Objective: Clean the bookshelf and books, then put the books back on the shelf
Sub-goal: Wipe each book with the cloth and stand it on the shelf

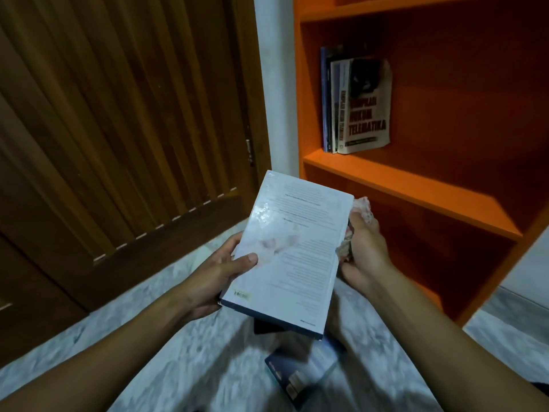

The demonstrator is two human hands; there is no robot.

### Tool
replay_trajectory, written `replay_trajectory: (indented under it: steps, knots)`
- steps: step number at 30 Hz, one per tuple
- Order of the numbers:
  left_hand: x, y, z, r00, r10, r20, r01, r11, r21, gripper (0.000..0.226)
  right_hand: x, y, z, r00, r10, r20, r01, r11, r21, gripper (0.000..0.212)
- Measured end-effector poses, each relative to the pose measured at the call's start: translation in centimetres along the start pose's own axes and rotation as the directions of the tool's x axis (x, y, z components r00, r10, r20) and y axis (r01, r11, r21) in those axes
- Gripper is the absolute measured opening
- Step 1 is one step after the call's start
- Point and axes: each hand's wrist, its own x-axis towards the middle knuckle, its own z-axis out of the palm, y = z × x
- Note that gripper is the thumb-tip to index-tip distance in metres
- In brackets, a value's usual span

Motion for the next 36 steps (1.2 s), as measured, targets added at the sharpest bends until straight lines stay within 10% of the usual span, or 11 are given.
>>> replay_trajectory:
  steps: [5, 9, 12, 15, 17, 23, 30, 32, 36]
  knots:
    - [0.6, -1.8, 1.6, 0.995, 0.032, -0.092, -0.024, 0.996, 0.09, 0.033, -0.1, 1.0, -0.7, 0.999, -0.041, -0.033, 0.036, 0.988, -0.151, 0.016]
    - [0.7, -1.8, 1.9, 0.991, 0.069, -0.112, -0.05, 0.985, 0.165, 0.032, 1.4, 0.4, -1.3, 0.91, -0.395, -0.123, 0.327, 0.868, -0.375, 0.028]
    - [0.6, -1.9, 2.3, 0.989, 0.074, -0.127, -0.049, 0.981, 0.186, 0.026, 1.9, -0.3, -1.7, 0.771, -0.616, 0.163, 0.556, 0.525, -0.645, 0.043]
    - [0.2, -2.2, 3.2, 0.988, 0.062, -0.14, -0.038, 0.986, 0.165, 0.025, 1.4, 1.3, -1.1, 0.696, -0.503, 0.513, 0.582, -0.023, -0.813, 0.051]
    - [0.5, -2.5, 3.3, 0.981, 0.055, -0.185, -0.028, 0.988, 0.15, 0.029, 1.0, 3.3, -1.2, 0.682, -0.398, 0.613, 0.626, -0.115, -0.772, 0.051]
    - [1.5, -1.8, 2.4, 0.923, 0.094, -0.374, -0.049, 0.99, 0.129, 0.033, -1.7, 7.3, -2.4, 0.448, -0.161, 0.879, 0.89, -0.011, -0.456, 0.048]
    - [2.7, -1.4, -1.7, 0.856, 0.175, -0.486, -0.141, 0.984, 0.105, 0.047, -4.8, 8.2, -3.1, 0.376, 0.114, 0.92, 0.903, 0.178, -0.391, 0.038]
    - [2.6, -1.1, -2.3, 0.838, 0.184, -0.514, -0.133, 0.982, 0.135, 0.047, -5.1, 8.0, -2.6, 0.427, 0.047, 0.903, 0.851, 0.318, -0.419, 0.027]
    - [1.7, -1.0, -2.6, 0.827, 0.2, -0.525, -0.063, 0.961, 0.268, 0.046, -4.0, 5.3, -0.6, 0.774, -0.141, 0.617, 0.523, 0.693, -0.497, 0.019]
